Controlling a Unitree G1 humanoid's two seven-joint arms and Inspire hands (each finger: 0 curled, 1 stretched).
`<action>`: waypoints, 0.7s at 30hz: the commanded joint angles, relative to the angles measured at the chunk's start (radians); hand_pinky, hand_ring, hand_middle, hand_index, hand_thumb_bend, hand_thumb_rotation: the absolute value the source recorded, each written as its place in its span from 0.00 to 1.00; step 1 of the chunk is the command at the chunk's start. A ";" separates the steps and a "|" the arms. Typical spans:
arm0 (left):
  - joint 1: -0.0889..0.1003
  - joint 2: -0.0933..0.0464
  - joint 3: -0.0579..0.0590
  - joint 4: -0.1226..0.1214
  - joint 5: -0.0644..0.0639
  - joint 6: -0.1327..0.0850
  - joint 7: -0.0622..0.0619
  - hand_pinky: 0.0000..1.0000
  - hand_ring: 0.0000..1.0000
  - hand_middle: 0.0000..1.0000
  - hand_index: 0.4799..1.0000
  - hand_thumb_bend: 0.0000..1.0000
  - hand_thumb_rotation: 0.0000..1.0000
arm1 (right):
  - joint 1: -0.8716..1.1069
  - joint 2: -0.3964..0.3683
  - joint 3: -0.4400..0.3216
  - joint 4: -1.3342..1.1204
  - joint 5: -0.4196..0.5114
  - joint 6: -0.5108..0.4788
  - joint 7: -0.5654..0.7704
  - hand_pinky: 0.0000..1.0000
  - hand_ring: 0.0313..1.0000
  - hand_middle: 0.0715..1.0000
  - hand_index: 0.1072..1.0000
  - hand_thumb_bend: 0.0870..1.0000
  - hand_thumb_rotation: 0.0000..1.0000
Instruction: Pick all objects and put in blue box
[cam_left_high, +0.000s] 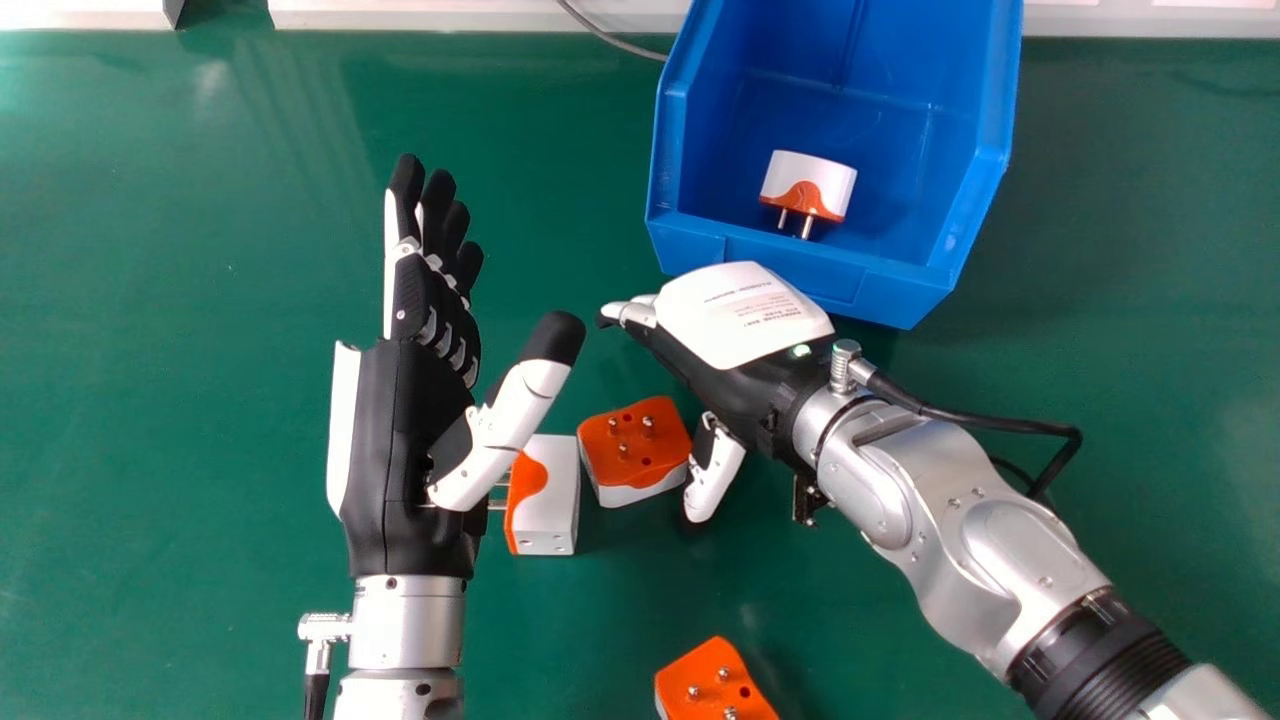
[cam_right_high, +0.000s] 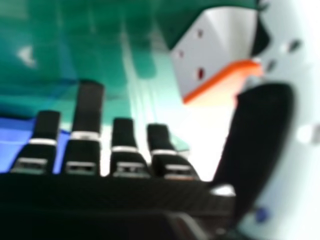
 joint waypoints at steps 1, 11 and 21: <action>-0.008 -0.020 -0.008 -0.020 0.017 -0.010 -0.002 1.00 1.00 1.00 1.00 0.77 0.47 | 0.027 0.016 0.028 -0.001 0.008 -0.021 -0.013 0.86 0.89 0.90 0.89 0.91 0.20; 0.009 -0.016 -0.007 -0.023 0.018 -0.018 -0.006 1.00 1.00 1.00 1.00 0.78 0.48 | 0.047 0.023 0.052 -0.033 0.000 0.001 -0.010 0.91 0.94 0.95 0.92 0.95 0.27; 0.022 -0.015 -0.008 -0.030 0.016 -0.017 -0.009 1.00 1.00 1.00 1.00 0.77 0.48 | 0.056 0.028 0.078 -0.047 -0.010 0.029 0.008 0.93 0.96 0.97 0.94 0.97 0.31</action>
